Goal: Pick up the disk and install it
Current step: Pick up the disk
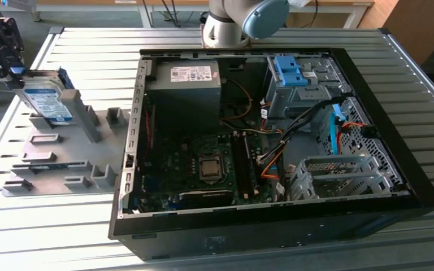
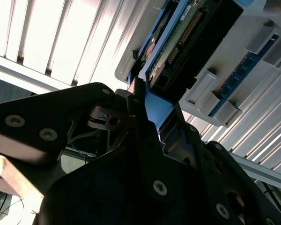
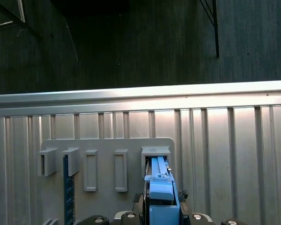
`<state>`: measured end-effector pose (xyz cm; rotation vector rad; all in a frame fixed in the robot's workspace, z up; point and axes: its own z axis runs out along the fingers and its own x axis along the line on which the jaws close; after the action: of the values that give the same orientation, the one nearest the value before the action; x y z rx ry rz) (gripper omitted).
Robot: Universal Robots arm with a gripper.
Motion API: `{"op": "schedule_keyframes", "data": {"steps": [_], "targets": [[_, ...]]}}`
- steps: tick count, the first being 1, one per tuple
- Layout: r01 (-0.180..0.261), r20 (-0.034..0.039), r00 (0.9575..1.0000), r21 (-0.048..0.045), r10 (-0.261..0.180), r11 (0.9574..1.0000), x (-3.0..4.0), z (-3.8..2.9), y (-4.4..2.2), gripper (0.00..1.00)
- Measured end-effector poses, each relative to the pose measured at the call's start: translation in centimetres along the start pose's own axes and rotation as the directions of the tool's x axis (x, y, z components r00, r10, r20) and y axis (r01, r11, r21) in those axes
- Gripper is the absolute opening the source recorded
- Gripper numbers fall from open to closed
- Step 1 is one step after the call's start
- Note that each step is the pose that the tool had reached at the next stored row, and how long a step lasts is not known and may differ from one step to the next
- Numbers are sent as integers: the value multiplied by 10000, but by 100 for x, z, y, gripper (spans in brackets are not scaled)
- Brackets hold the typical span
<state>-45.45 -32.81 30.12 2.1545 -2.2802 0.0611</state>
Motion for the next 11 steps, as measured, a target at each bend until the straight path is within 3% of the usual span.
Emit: {"op": "schedule_keyframes", "data": {"steps": [6, 11], "targets": [[517, 13, 9987, 16, -517, 9987, 2, 0, 0, 36], [642, 16, 9979, 19, -642, 9979, 2, 0, 0, 36]]}}
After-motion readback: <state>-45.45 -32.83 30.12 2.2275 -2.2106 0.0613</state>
